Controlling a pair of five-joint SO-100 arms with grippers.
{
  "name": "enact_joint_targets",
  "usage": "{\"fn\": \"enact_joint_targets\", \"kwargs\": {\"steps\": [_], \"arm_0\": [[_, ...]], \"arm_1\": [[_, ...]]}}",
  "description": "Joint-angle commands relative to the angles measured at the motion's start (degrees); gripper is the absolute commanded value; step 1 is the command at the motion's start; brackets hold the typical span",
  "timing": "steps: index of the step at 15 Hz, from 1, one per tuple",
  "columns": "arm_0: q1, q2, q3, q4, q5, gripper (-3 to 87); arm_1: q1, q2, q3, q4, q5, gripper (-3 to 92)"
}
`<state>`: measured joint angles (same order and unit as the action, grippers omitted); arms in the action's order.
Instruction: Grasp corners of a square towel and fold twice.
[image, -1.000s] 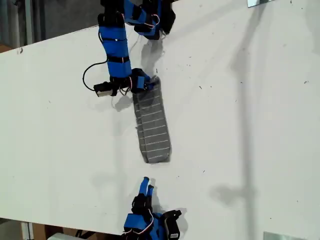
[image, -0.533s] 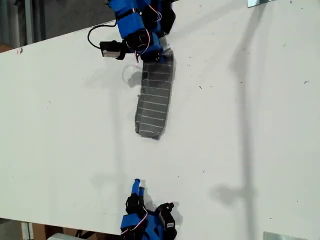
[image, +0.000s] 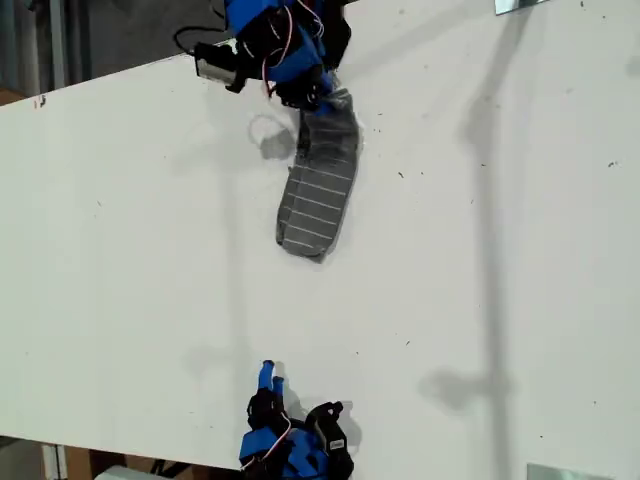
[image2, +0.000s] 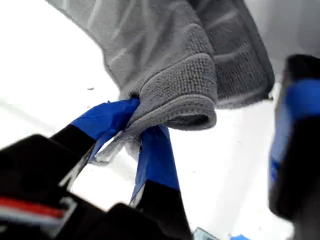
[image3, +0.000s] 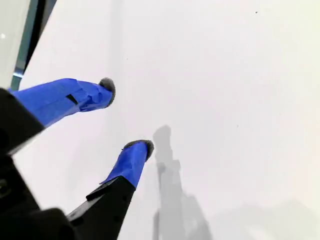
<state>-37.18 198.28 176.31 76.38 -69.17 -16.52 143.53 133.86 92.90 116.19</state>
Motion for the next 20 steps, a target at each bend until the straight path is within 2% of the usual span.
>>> {"fn": "enact_joint_targets", "kwargs": {"steps": [1, 3, 5, 10, 11, 13, 16, 20], "arm_0": [[-0.35, 0.44, -0.18, -0.7, -0.7, 19.4], [-0.26, 0.44, -0.09, -0.7, -0.79, 19.4], [-0.35, 0.44, -0.09, -0.7, -0.79, 19.4], [-0.18, 0.44, 0.0, -0.7, -1.05, 19.3], [-0.18, 0.44, 0.0, -0.7, -1.23, 19.3], [-0.18, 0.44, 0.09, -0.7, -1.23, 19.3], [-0.09, 0.44, 0.09, -0.7, -1.23, 19.3], [0.0, 0.44, 0.09, -0.7, -0.97, 19.3]], "arm_1": [[11.6, 6.94, -3.43, -11.07, -23.64, -0.2], [17.23, 9.23, -8.61, -14.85, -35.68, -0.2], [19.16, 8.35, -13.1, -20.57, -44.91, -0.2], [18.72, -5.19, -17.31, -35.95, -56.34, -0.2], [18.28, -12.04, -20.57, -35.68, -56.51, -0.2], [18.19, -32.43, -35.24, -27.69, -55.81, -0.2], [19.34, -58.54, -60.73, -19.95, -58.36, -0.2], [21.53, -67.06, -69.52, -21.27, -63.11, -0.2]]}}
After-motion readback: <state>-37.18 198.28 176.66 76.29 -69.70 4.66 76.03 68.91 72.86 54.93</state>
